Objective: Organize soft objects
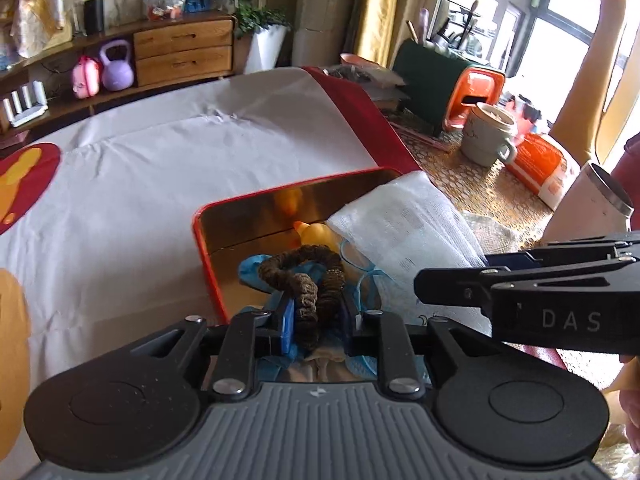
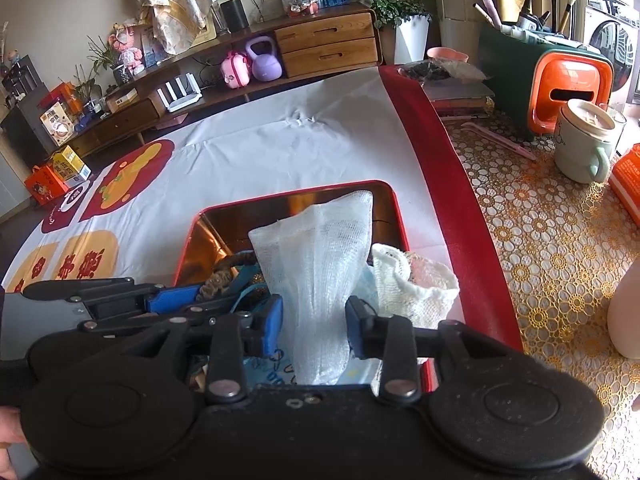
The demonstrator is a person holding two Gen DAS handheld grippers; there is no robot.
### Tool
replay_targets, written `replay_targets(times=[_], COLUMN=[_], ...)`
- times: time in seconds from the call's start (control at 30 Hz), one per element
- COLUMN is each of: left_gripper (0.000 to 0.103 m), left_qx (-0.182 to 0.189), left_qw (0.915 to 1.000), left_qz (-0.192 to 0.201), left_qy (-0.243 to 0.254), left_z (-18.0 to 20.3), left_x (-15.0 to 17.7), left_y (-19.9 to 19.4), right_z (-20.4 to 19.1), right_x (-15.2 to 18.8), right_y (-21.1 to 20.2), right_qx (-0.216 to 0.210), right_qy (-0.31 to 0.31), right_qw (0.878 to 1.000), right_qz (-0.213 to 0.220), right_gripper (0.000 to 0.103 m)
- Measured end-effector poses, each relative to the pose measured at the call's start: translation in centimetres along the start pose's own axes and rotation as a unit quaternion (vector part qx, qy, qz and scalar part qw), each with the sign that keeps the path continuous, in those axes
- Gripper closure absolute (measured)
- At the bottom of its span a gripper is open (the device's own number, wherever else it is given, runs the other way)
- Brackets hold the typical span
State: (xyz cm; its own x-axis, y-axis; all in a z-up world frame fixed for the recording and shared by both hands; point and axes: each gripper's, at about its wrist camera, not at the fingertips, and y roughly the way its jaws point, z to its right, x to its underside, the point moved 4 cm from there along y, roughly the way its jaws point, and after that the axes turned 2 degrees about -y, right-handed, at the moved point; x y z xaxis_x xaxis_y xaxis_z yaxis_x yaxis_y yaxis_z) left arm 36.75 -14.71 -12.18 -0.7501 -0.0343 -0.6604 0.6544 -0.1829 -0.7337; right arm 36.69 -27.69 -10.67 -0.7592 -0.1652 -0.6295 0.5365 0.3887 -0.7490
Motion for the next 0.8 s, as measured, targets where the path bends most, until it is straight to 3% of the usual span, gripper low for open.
replay_targets(times=[0.37, 0.43, 0.47, 0.5, 0.53, 0.8], left_gripper=[0.08, 0.073, 0.063, 0.045, 0.039, 0.036], left_qx=[0.0, 0.002, 0.004, 0.006, 0.008, 0.016], left_qw=[1.0, 0.9999, 0.9999, 0.9999, 0.9998, 0.9991], left_qz=[0.009, 0.011, 0.013, 0.014, 0.018, 0.039], left_qy=[0.0, 0.002, 0.002, 0.0, -0.002, -0.004], left_z=[-0.1, 0.0, 0.0, 0.0, -0.1, -0.3], left_x=[0.3, 0.4, 0.4, 0.5, 0.6, 1.3], left_y=[-3.0, -3.6, -3.9, -4.2, -4.6, -8.1], right_z=[-1.0, -1.1, -1.2, -1.3, -1.4, -2.4], right_x=[0.5, 0.6, 0.7, 0.8, 0.9, 2.0], right_y=[-3.0, -3.5, -3.8, -4.2, -4.5, -8.0], right_qx=[-0.009, -0.009, -0.008, -0.008, -0.009, -0.018], right_qy=[-0.006, -0.006, -0.007, -0.009, -0.009, -0.018], right_qw=[1.0, 1.0, 1.0, 1.0, 1.0, 0.998], right_qz=[0.013, 0.016, 0.018, 0.02, 0.023, 0.06], right_gripper=[0.054, 0.051, 0.05, 0.047, 0.046, 0.039])
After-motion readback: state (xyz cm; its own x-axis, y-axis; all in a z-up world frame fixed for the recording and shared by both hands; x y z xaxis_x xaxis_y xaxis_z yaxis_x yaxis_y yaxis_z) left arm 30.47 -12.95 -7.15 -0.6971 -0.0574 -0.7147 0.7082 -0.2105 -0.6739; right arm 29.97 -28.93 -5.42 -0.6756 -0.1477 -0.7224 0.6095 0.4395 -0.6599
